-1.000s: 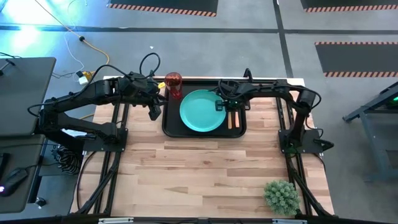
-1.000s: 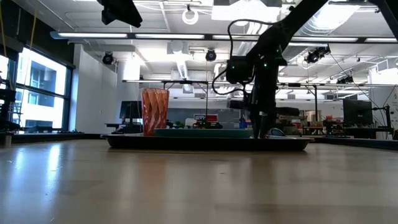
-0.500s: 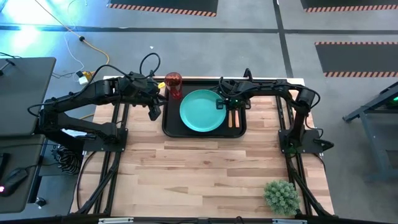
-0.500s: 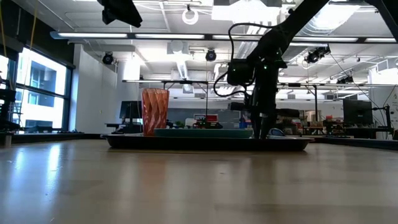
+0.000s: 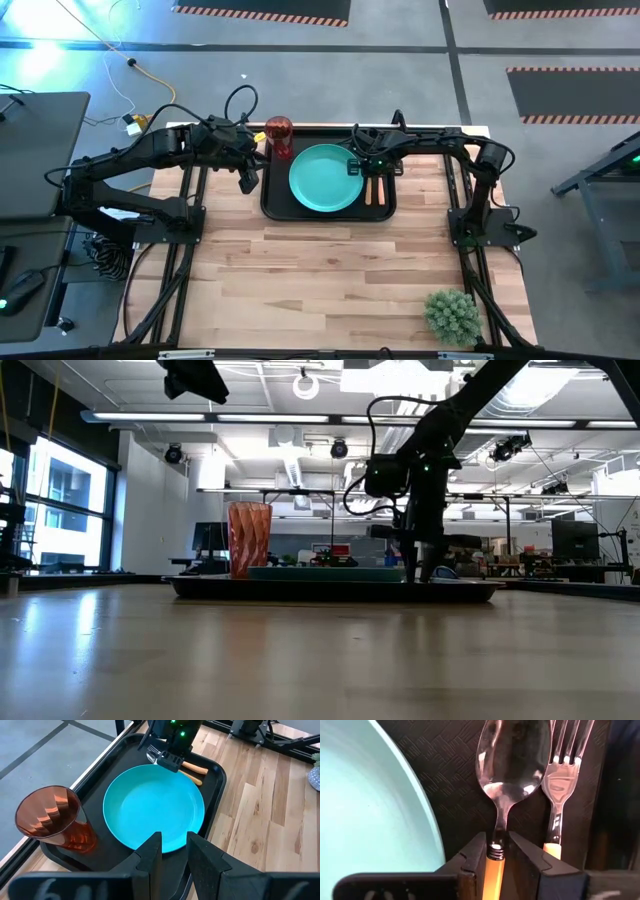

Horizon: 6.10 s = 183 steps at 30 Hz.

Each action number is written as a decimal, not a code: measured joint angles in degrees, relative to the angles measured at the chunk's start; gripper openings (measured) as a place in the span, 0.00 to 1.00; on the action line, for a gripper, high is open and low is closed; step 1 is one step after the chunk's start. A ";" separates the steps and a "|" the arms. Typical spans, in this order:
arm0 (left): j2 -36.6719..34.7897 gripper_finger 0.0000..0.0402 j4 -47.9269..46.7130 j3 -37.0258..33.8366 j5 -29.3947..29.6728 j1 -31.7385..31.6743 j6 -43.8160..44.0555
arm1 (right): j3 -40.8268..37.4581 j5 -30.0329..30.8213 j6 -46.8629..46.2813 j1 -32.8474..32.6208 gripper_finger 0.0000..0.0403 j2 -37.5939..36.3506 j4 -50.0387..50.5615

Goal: Pick and place plate/cup/fork/spoon on tray
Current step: Put the orange spoon on the black tray to the right of the blue plate, then return to Home Position

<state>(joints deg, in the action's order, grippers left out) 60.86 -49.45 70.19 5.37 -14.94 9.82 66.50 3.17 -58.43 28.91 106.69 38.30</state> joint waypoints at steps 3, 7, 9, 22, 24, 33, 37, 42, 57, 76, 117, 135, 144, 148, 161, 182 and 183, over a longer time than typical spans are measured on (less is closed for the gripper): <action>0.00 0.20 -0.01 0.00 -0.02 -0.01 0.00 | 0.00 0.01 0.38 0.00 0.18 0.00 -0.02; 0.00 0.20 0.00 0.00 -0.02 -0.01 0.00 | 0.02 0.01 0.46 0.00 0.18 -0.02 0.00; 0.00 0.20 -0.01 0.00 -0.04 -0.01 0.00 | 0.02 0.01 0.50 0.00 0.18 -0.02 0.00; 0.00 0.20 0.00 0.00 -0.08 -0.02 0.49 | 0.02 0.81 2.93 -0.04 0.18 -0.01 1.57; 0.00 0.20 0.00 0.00 -0.09 -0.02 0.52 | 0.03 0.77 3.37 -0.04 0.18 -0.01 1.57; 0.00 0.20 0.00 0.00 -0.09 -0.02 0.87 | 0.35 0.24 3.33 -0.04 0.18 -0.02 1.09; 0.00 0.20 0.00 0.00 -0.09 -0.02 1.04 | 0.35 0.14 3.30 -0.04 0.18 -0.02 1.09; 0.00 0.20 0.00 0.00 -0.09 -0.01 1.05 | 0.35 -0.02 3.28 -0.04 0.18 -0.09 1.14; 0.00 0.20 -0.02 0.00 -0.07 -0.01 1.02 | 8.09 3.11 4.98 -0.07 0.18 -0.61 12.32; -15.74 0.20 11.27 -14.41 -0.29 5.77 2.78 | 35.73 10.50 11.56 -12.05 0.18 -0.61 24.30; -60.59 0.19 41.26 -64.75 -3.17 9.42 6.04 | 64.46 24.73 27.90 -26.43 0.18 -1.36 18.86; -60.41 0.19 42.54 -66.82 -3.44 9.40 8.07 | 58.51 33.01 36.61 -26.82 0.18 -21.87 36.70; -60.39 0.19 42.56 -66.82 -3.45 9.40 8.07 | 23.92 37.10 27.41 -30.97 0.18 -45.94 26.47; -60.39 0.19 42.56 -66.82 -3.43 9.40 8.04 | 8.80 32.28 27.71 -31.65 0.18 -55.92 14.36; -60.39 0.19 42.56 -66.79 -3.43 9.40 8.04 | -29.68 15.51 33.40 -31.65 0.18 -79.43 -18.64; -60.39 0.19 42.56 -66.77 -3.44 9.40 8.08 | -53.25 2.63 36.54 -31.65 0.18 -101.45 -31.47; -60.39 0.19 42.56 -66.77 -3.43 9.40 8.07 | -54.11 2.49 36.50 -31.65 0.18 -102.66 -31.92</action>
<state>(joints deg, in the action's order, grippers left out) 0.47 -6.90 3.42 1.93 -5.54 17.90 12.39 5.67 -21.93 -2.74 4.03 6.38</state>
